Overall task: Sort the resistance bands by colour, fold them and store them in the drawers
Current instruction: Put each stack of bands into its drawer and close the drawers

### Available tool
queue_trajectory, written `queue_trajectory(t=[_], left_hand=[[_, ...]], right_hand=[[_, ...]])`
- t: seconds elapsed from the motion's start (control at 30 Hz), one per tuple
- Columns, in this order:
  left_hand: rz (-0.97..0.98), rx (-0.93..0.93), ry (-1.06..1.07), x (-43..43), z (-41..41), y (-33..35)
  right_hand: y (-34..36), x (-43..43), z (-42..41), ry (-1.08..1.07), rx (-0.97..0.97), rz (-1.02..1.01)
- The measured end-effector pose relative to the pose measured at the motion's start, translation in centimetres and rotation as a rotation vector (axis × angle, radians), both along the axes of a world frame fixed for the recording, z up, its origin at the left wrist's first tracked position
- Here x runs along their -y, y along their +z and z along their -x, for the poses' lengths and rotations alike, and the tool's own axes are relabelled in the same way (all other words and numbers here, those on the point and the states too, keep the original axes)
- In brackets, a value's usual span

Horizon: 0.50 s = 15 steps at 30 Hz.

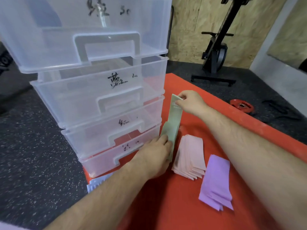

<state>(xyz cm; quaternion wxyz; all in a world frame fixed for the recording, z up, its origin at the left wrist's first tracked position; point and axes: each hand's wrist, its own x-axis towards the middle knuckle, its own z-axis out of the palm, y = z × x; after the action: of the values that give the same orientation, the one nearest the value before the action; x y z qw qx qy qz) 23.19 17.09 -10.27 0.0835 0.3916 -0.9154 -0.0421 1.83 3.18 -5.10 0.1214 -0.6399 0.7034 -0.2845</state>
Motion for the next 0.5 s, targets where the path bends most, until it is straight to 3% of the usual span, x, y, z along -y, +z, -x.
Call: queue_trajectory(t=[0.13,0.33,0.5], left_hand=[[-0.017,-0.016,0.012,-0.5,-0.4,0.6],[-0.069,-0.338,0.159,-1.6,-1.0,1.5],[-0.063,-0.233,0.123,-1.6,-1.5,0.8]], right_hand=[[1.9,-6.3,-1.9,0.140,-0.063,0.032],[-0.9,-12.9,-4.8,0.361,-0.221,0.014],[-1.2,-14.0,-5.2,0.457,-0.357,-0.297]])
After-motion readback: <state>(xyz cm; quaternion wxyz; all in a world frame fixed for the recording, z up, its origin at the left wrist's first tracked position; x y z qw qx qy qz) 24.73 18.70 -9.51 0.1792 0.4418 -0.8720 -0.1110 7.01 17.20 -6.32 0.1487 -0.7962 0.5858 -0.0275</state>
